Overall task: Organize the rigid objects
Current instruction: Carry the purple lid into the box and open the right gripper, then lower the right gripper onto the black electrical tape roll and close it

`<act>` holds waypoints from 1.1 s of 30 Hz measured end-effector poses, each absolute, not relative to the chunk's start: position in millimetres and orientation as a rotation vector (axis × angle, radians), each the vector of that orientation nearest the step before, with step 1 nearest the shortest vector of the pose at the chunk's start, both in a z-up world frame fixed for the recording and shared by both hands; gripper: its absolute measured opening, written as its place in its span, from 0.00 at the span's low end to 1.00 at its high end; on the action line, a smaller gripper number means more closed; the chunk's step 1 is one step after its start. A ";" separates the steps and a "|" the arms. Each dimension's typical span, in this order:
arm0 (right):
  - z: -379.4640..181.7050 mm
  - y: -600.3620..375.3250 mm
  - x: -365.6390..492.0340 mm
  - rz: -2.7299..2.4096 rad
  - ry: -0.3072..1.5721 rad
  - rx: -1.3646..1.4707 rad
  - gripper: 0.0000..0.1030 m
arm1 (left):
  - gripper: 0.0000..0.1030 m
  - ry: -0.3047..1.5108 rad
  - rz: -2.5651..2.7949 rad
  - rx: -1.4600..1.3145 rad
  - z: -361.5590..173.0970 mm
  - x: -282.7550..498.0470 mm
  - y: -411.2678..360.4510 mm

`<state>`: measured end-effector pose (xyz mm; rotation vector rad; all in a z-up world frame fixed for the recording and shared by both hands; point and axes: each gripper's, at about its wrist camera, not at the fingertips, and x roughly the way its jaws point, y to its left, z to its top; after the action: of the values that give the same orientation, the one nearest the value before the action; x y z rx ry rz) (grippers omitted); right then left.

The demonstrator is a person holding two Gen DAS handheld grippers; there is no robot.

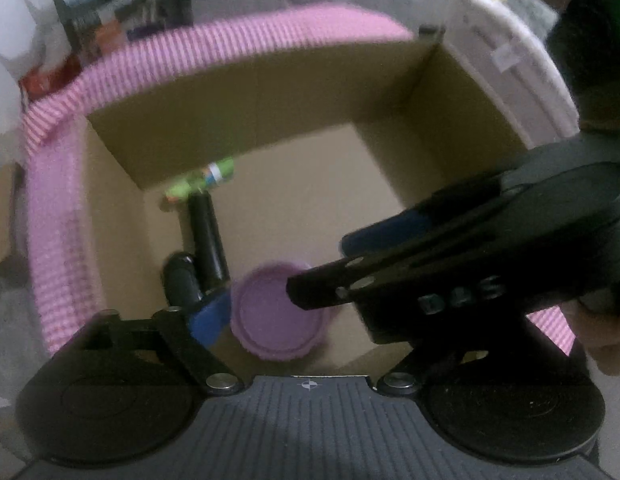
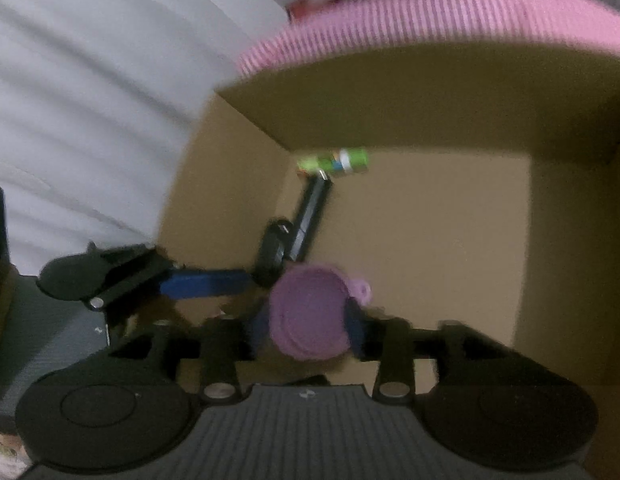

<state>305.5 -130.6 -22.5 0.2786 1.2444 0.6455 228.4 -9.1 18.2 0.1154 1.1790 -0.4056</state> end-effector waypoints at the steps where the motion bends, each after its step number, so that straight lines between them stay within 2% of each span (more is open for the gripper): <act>1: -10.6 -133.8 299.7 0.647 1.199 0.273 0.54 | 0.87 1.142 -0.403 0.116 27.6 223.9 -8.5; 3: 9.8 -139.9 289.1 0.651 1.129 0.263 0.55 | 0.88 1.082 -0.405 0.116 43.4 212.8 -4.2; 9: 76.7 -165.3 232.9 0.647 0.866 0.252 0.77 | 0.93 0.891 -0.405 0.117 88.3 175.4 3.8; 11: 94.5 -173.3 207.2 0.642 0.780 0.240 0.92 | 0.95 0.836 -0.408 0.119 96.3 160.1 6.5; 13: 109.0 -183.4 178.9 0.625 0.696 0.225 1.00 | 0.96 0.778 -0.410 0.116 105.1 141.2 8.7; 17: 119.0 -198.0 128.3 0.548 0.614 0.144 1.00 | 1.00 0.705 -0.414 0.079 107.7 107.9 11.7; 20: 109.1 -199.0 97.6 0.454 0.607 0.047 1.00 | 1.00 0.728 -0.464 0.034 94.6 87.6 11.2; 26: 59.9 -186.0 60.7 0.286 0.642 -0.134 1.00 | 1.00 0.760 -0.580 -0.004 56.6 65.1 -0.6; 33: 15.2 -195.5 39.7 0.290 0.698 -0.027 1.00 | 1.00 0.788 -0.630 0.020 13.6 57.3 -23.0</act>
<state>39.7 -195.5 15.2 -0.0274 0.6975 0.2897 57.4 -23.0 13.6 0.0197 0.7884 -0.6300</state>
